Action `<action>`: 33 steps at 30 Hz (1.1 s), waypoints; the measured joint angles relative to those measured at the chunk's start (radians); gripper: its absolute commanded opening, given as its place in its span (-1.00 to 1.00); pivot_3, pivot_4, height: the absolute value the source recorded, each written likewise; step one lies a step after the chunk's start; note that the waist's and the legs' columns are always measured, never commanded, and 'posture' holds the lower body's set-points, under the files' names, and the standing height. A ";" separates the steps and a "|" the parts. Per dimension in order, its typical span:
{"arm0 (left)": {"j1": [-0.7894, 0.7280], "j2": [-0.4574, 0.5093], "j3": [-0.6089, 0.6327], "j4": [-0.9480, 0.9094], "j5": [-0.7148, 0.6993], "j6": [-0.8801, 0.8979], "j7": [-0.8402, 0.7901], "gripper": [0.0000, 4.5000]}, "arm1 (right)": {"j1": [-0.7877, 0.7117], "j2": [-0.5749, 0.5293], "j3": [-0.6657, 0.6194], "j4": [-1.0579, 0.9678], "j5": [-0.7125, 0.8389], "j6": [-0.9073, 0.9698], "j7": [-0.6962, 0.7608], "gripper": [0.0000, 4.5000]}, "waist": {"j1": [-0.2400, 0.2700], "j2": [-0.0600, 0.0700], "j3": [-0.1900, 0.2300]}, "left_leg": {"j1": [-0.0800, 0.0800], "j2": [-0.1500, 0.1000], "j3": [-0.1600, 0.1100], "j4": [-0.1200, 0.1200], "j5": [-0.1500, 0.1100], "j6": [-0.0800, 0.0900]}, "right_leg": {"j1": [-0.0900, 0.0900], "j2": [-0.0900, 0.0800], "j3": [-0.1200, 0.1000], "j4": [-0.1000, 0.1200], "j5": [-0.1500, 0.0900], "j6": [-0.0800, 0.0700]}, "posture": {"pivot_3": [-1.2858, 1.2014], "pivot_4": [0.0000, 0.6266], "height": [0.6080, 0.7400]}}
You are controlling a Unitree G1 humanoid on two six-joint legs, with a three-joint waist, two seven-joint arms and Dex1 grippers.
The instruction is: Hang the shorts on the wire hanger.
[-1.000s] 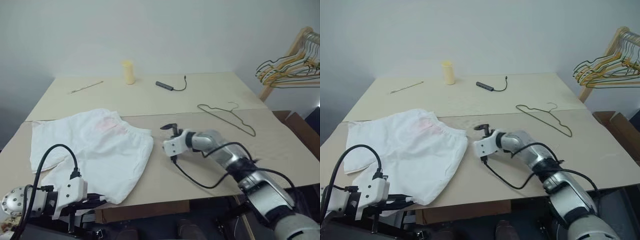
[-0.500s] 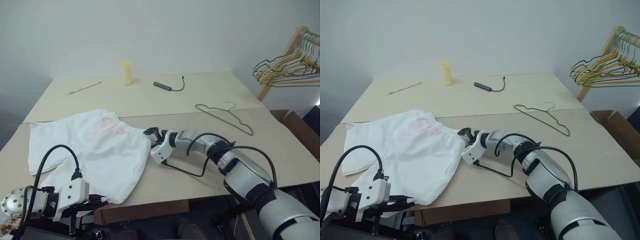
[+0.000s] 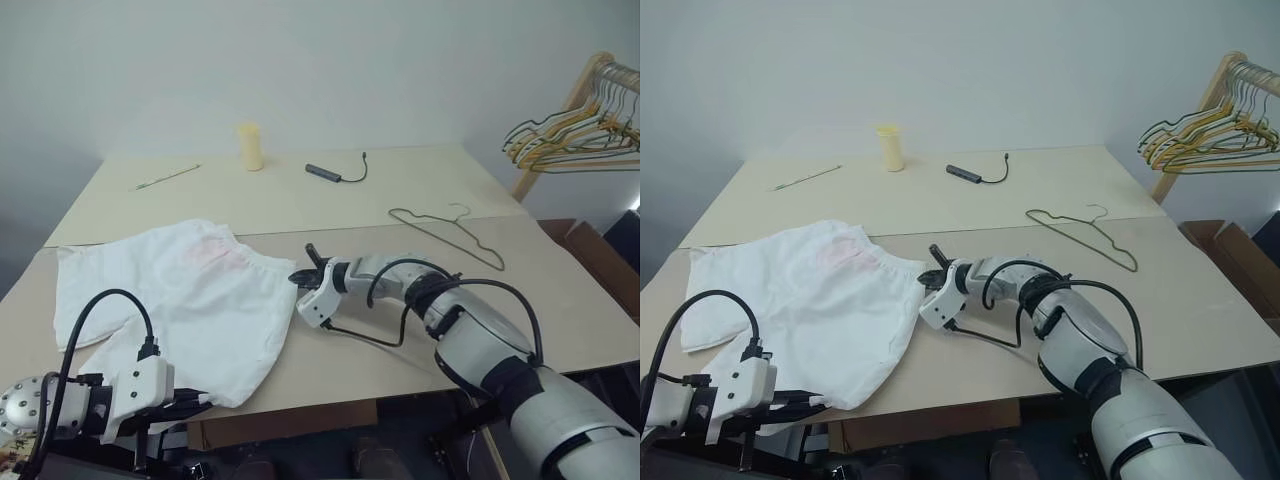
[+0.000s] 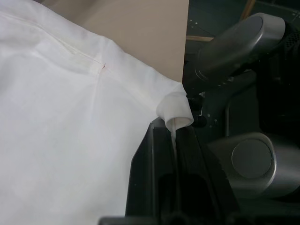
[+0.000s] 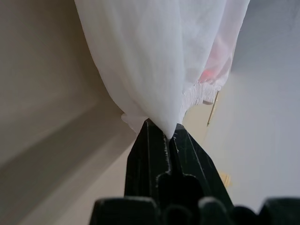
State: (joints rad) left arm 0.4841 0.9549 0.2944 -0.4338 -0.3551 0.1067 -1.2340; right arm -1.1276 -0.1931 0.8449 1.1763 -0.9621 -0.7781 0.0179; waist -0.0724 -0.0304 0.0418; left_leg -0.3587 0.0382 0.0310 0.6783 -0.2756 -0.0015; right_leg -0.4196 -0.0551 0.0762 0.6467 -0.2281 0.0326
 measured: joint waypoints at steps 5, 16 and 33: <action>-0.064 -0.005 -0.020 0.057 0.062 -0.021 0.044 -1.00 | 0.000 0.002 0.001 0.036 -0.001 0.068 0.010 -0.99 | 0.003 0.001 0.000 | 0.001 -0.001 0.000 0.000 0.000 0.000 | 0.001 0.000 0.000 0.000 0.000 0.000 | 0.08 -1.00 1.00; -0.658 -0.014 -0.323 0.619 0.440 -0.278 0.218 -1.00 | -0.004 -0.101 -0.076 0.066 0.061 0.259 0.048 -0.99 | -0.015 0.001 0.000 | -0.002 -0.002 -0.003 0.000 0.001 -0.001 | 0.000 -0.001 -0.002 0.000 0.000 0.001 | 0.02 -1.00 1.00; -1.246 -0.235 -0.670 1.229 0.826 -0.518 0.655 -1.00 | 0.453 -0.428 -0.316 -0.695 0.301 0.599 0.536 -0.99 | -0.094 0.000 -0.001 | -0.011 -0.006 -0.019 0.002 0.001 -0.001 | -0.002 -0.004 -0.004 -0.002 0.002 0.006 | -0.03 -1.00 1.00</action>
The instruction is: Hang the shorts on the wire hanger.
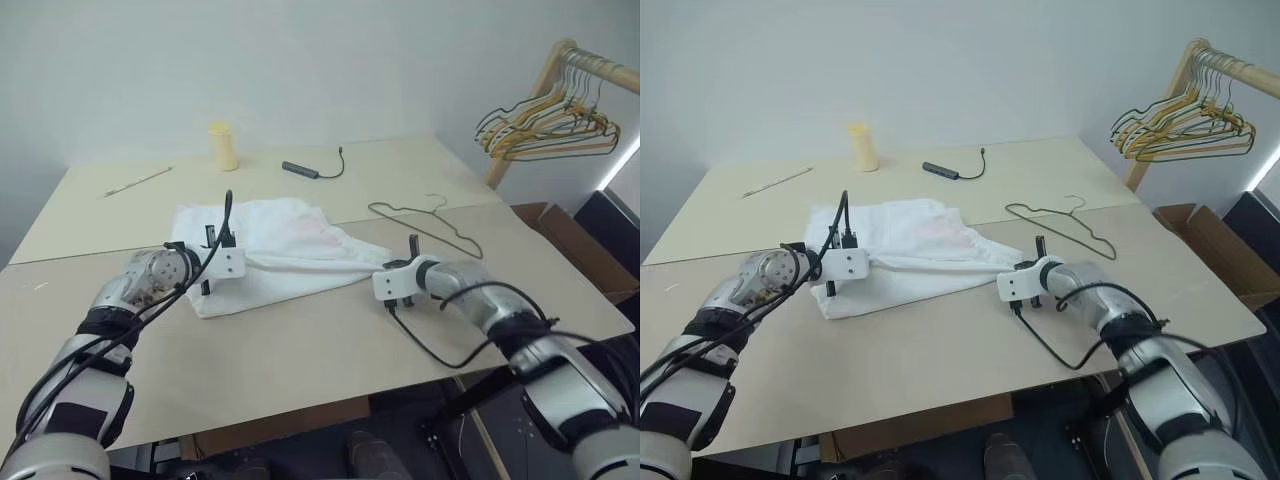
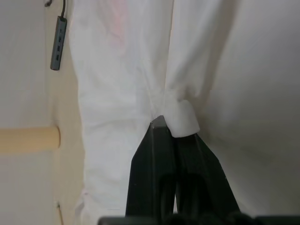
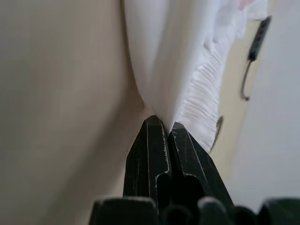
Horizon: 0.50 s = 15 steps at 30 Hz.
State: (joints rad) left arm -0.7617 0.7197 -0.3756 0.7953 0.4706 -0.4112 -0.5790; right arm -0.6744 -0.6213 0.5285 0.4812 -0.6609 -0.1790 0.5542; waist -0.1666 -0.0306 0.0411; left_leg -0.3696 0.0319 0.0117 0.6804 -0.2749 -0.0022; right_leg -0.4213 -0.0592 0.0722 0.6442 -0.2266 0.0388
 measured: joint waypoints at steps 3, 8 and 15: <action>-0.011 0.004 0.000 0.022 0.001 -0.023 0.034 -1.00 | 0.139 -0.027 -0.048 -0.307 0.022 0.184 0.158 -0.99 | 0.002 0.000 0.000 | 0.000 0.000 -0.002 0.001 0.000 0.000 | 0.000 0.001 -0.001 0.001 0.000 0.001 | -0.03 -1.00 1.00; 0.140 0.102 0.065 -0.105 -0.161 -0.065 -0.111 -1.00 | 0.253 -0.030 -0.056 -0.642 0.059 0.437 0.381 -0.99 | -0.001 0.000 0.000 | 0.001 0.001 -0.001 0.002 0.000 0.000 | 0.000 0.001 -0.001 0.002 -0.001 0.001 | -0.03 -1.00 1.00; 0.597 0.391 0.214 -0.519 -0.521 -0.038 -0.474 -1.00 | 0.264 -0.032 -0.038 -0.818 0.103 0.590 0.562 -0.99 | 0.018 0.000 0.000 | 0.001 0.002 0.006 0.002 0.000 0.000 | 0.000 0.000 -0.003 0.001 -0.001 0.001 | 0.00 -1.00 1.00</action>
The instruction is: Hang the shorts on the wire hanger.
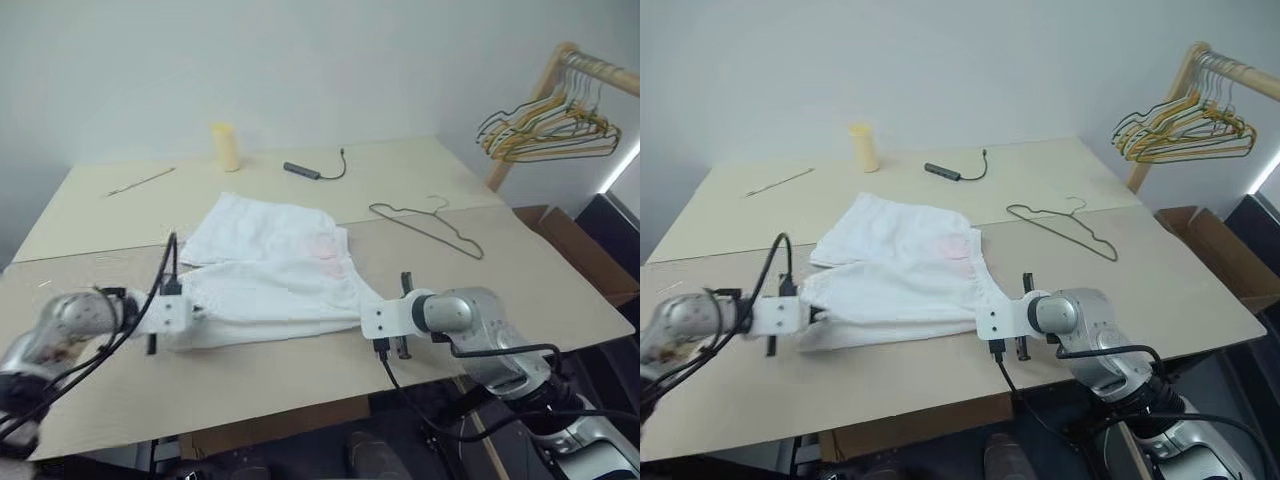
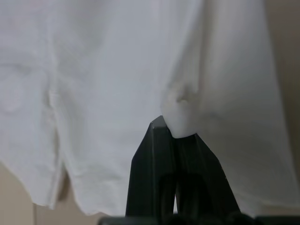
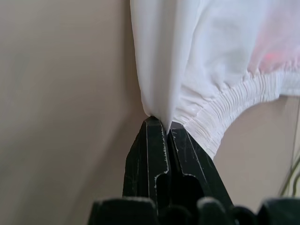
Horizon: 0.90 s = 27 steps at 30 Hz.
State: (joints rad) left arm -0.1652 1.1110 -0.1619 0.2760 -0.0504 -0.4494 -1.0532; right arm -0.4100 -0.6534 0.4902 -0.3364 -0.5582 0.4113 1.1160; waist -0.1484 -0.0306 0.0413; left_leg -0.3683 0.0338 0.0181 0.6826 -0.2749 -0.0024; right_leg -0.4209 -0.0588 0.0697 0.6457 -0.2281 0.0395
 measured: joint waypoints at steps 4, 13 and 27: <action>0.262 0.090 0.135 -0.214 -0.189 0.149 -0.114 -1.00 | -0.005 -0.003 0.027 0.041 0.013 -0.066 -0.019 -0.99 | 0.030 0.000 0.000 | 0.001 0.001 0.003 0.000 0.000 0.000 | 0.000 0.000 0.000 0.000 -0.004 0.005 | 0.02 -1.00 1.00; 0.478 0.122 0.265 -0.421 -0.250 0.322 -0.169 -1.00 | -0.007 -0.097 0.042 0.101 0.111 -0.324 -0.007 -0.99 | 0.075 0.000 0.000 | 0.001 0.001 0.006 0.000 0.000 0.000 | 0.000 0.001 0.000 0.000 -0.005 0.003 | 0.02 -1.00 1.00; 0.572 0.139 0.348 -0.483 -0.111 0.397 -0.195 -0.10 | 0.020 -0.178 0.007 0.159 0.185 -0.507 0.017 -0.21 | 0.083 -0.001 0.000 | 0.004 0.002 0.008 0.000 0.000 0.000 | 0.001 0.001 0.000 0.000 -0.006 0.001 | 0.01 -1.00 1.00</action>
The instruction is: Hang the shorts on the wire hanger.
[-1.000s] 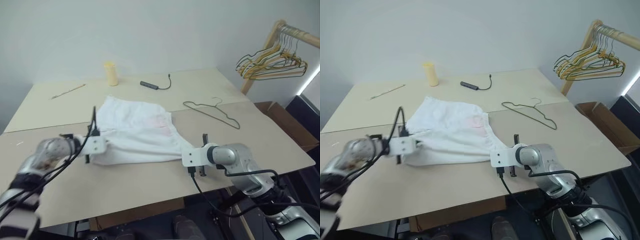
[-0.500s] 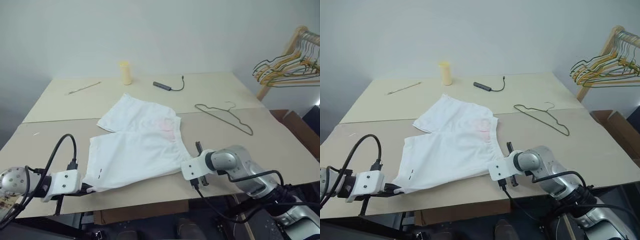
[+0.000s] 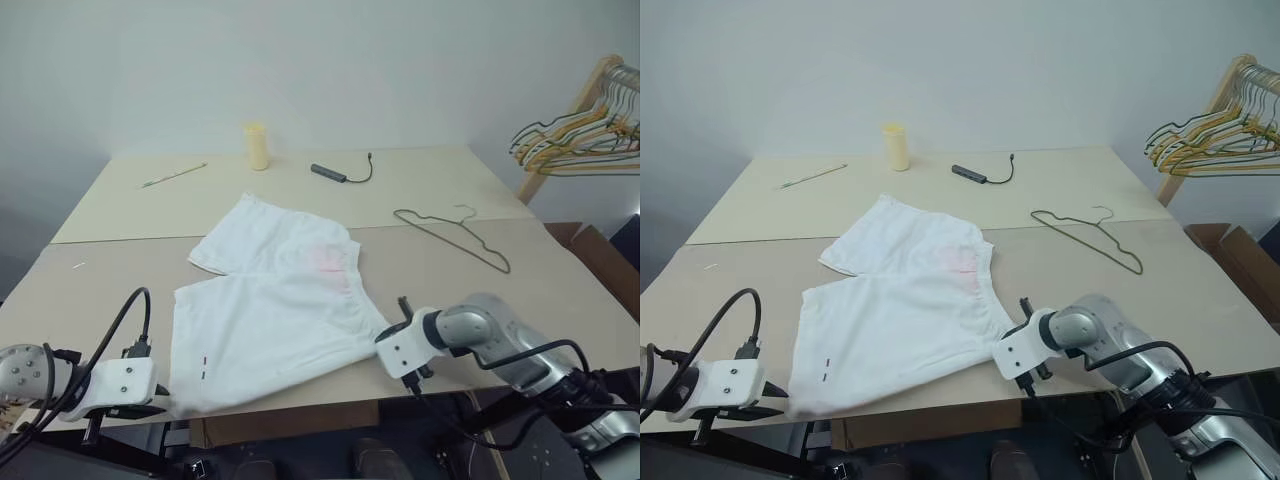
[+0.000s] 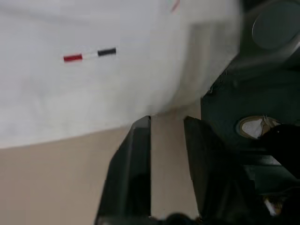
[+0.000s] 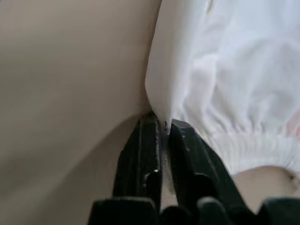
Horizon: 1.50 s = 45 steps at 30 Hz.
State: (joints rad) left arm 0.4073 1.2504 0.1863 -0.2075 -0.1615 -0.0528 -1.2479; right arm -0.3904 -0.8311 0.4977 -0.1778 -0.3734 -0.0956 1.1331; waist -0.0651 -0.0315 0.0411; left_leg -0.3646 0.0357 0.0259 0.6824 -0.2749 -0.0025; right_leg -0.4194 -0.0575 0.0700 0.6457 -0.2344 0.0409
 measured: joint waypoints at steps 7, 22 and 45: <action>0.040 -0.001 0.187 0.003 -0.079 0.041 -0.133 0.96 | 0.029 -0.045 -0.171 -0.029 0.229 0.135 0.085 0.92 | -0.002 0.000 0.000 | 0.003 0.001 0.001 0.000 0.000 0.000 | 0.001 0.000 0.000 0.000 -0.002 0.001 | 0.00 -1.00 1.00; -0.395 -0.222 0.102 -0.014 -0.222 0.185 0.016 0.99 | -0.203 0.055 -0.377 0.086 0.378 0.684 -0.130 0.98 | -0.002 0.000 0.000 | 0.002 0.000 0.001 -0.001 0.000 0.000 | 0.001 0.000 0.002 0.001 0.002 -0.005 | -0.02 -1.00 1.00; -0.863 -0.346 -0.194 0.142 -0.117 0.368 0.064 0.99 | -0.710 -0.004 -0.272 1.025 0.194 0.457 -0.112 0.98 | -0.121 0.007 0.048 | -0.002 -0.003 -0.001 -0.001 0.000 0.003 | -0.001 0.000 0.008 -0.001 0.004 -0.001 | -0.05 -0.58 1.00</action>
State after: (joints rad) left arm -0.4556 0.9042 -0.0075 -0.0651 -0.2787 0.3149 -1.1836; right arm -1.1000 -0.8353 0.2261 0.8476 -0.1793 0.3611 1.0215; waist -0.1856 -0.0245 0.0887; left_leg -0.3667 0.0329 0.0248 0.6811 -0.2746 0.0007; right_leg -0.4204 -0.0573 0.0776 0.6446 -0.2304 0.0397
